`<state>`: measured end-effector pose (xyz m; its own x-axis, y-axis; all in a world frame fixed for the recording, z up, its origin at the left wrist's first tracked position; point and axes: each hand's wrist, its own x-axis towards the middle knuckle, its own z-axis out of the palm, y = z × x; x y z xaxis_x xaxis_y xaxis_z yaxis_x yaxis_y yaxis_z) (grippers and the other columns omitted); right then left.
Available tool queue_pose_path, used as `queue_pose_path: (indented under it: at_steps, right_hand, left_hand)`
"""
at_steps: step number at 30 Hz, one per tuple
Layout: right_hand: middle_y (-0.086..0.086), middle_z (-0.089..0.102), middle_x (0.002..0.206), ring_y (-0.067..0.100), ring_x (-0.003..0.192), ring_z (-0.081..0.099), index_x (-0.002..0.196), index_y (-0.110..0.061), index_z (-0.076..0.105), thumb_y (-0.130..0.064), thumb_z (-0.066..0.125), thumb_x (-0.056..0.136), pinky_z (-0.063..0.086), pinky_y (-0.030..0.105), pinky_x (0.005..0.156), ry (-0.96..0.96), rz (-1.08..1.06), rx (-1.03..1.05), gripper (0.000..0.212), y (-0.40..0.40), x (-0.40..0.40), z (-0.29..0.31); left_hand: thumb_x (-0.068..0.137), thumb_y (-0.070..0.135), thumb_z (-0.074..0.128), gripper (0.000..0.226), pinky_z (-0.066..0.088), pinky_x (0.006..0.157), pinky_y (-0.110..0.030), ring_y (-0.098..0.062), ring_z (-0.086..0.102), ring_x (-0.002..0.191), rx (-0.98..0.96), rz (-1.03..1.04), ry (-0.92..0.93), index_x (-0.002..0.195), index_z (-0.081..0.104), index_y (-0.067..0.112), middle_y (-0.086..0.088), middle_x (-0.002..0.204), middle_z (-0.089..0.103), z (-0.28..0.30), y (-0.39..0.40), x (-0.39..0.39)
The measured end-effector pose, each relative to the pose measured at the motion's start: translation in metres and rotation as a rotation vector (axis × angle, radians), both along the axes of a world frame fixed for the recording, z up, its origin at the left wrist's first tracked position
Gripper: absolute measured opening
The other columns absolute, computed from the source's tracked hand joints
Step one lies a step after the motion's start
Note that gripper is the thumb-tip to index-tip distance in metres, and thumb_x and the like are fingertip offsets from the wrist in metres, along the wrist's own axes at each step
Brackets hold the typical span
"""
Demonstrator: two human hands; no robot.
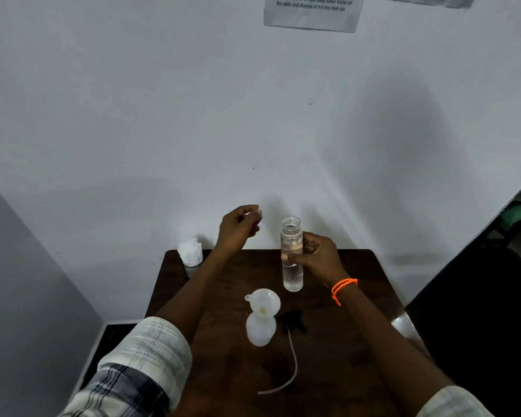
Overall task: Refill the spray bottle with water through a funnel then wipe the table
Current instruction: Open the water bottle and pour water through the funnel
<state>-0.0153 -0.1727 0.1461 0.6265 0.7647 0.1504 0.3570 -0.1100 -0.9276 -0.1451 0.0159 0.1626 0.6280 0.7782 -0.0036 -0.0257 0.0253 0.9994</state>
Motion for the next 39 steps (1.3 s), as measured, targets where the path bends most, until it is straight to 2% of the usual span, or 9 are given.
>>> queue_pose_path:
  at_steps: [4,8,13,15,19,24,27,30,39]
  right_hand:
    - [-0.002,0.080,0.091,0.015,0.089,0.077,0.099,-0.017,0.079,-0.010,0.094,0.062,0.062,0.038,0.085,-0.028,0.005,-0.039,0.041,-0.009,0.005,-0.011]
    - [-0.004,0.080,0.089,0.012,0.087,0.076,0.096,-0.019,0.079,-0.012,0.095,0.061,0.061,0.033,0.081,-0.068,0.017,-0.107,0.040,-0.016,0.008,-0.030]
    - [-0.011,0.079,0.090,0.005,0.089,0.075,0.098,-0.023,0.078,-0.019,0.097,0.059,0.057,0.022,0.076,-0.126,0.056,-0.181,0.043,-0.023,0.011,-0.054]
    - [-0.012,0.079,0.093,0.002,0.091,0.074,0.103,-0.024,0.078,-0.021,0.097,0.059,0.057,0.020,0.077,-0.160,0.076,-0.213,0.049,-0.026,0.011,-0.063]
    - [-0.012,0.078,0.098,0.000,0.093,0.073,0.110,-0.022,0.077,-0.019,0.097,0.058,0.057,0.018,0.079,-0.183,0.099,-0.246,0.056,-0.030,0.012,-0.077]
    - [-0.018,0.075,0.099,-0.004,0.094,0.071,0.109,-0.032,0.074,-0.017,0.095,0.058,0.054,0.014,0.079,-0.211,0.131,-0.284,0.058,-0.034,0.009,-0.087]
    - [-0.016,0.076,0.098,-0.003,0.092,0.071,0.106,-0.028,0.076,-0.016,0.092,0.060,0.053,0.013,0.078,-0.230,0.170,-0.308,0.051,-0.037,0.007,-0.093]
    - [-0.011,0.077,0.096,0.001,0.089,0.072,0.105,-0.022,0.077,-0.016,0.089,0.061,0.056,0.019,0.076,-0.253,0.193,-0.320,0.046,-0.038,0.007,-0.098]
    - [0.003,0.076,0.086,0.017,0.081,0.073,0.094,-0.010,0.076,-0.016,0.085,0.063,0.057,0.038,0.070,-0.280,0.206,-0.315,0.033,-0.038,0.007,-0.105]
  left_hand:
    - [0.098,0.017,0.051,0.024,0.057,0.070,-0.030,-0.015,0.067,0.078,0.056,0.010,0.128,0.101,0.075,0.015,-0.011,0.088,0.071,-0.035,0.004,-0.024]
    - [0.098,0.017,0.046,0.036,0.045,0.052,-0.028,-0.014,0.058,0.055,0.070,0.009,0.291,0.073,0.072,0.011,-0.007,0.065,0.065,-0.077,0.004,-0.044]
    - [0.092,0.048,0.062,0.049,0.045,0.058,-0.028,-0.015,0.055,0.046,0.013,-0.062,0.463,0.057,0.062,0.014,-0.007,0.053,0.060,-0.123,-0.001,-0.054]
    - [0.083,0.054,0.071,0.048,0.045,0.057,-0.024,-0.011,0.055,0.048,-0.004,-0.115,0.535,0.059,0.062,0.014,-0.001,0.052,0.061,-0.135,-0.005,-0.059]
    - [0.070,0.048,0.086,0.041,0.047,0.053,-0.023,-0.006,0.058,0.052,-0.077,-0.142,0.549,0.081,0.076,0.010,0.002,0.062,0.069,-0.153,-0.013,-0.065]
    - [0.071,0.043,0.087,0.038,0.042,0.047,-0.024,-0.013,0.052,0.049,-0.246,-0.101,0.499,0.085,0.076,0.009,0.000,0.056,0.062,-0.169,-0.024,-0.067]
    - [0.079,0.027,0.083,0.025,0.039,0.044,-0.021,-0.014,0.048,0.045,-0.306,-0.058,0.445,0.085,0.074,0.004,-0.007,0.057,0.058,-0.174,-0.029,-0.065]
    - [0.083,0.017,0.079,0.016,0.036,0.040,-0.020,-0.014,0.047,0.040,-0.319,-0.054,0.422,0.084,0.071,0.004,-0.009,0.058,0.056,-0.176,-0.031,-0.065]
    - [0.086,0.017,0.074,0.028,0.036,0.039,-0.021,-0.016,0.048,0.044,-0.368,-0.083,0.423,0.099,0.069,-0.006,-0.007,0.058,0.056,-0.181,-0.032,-0.068]
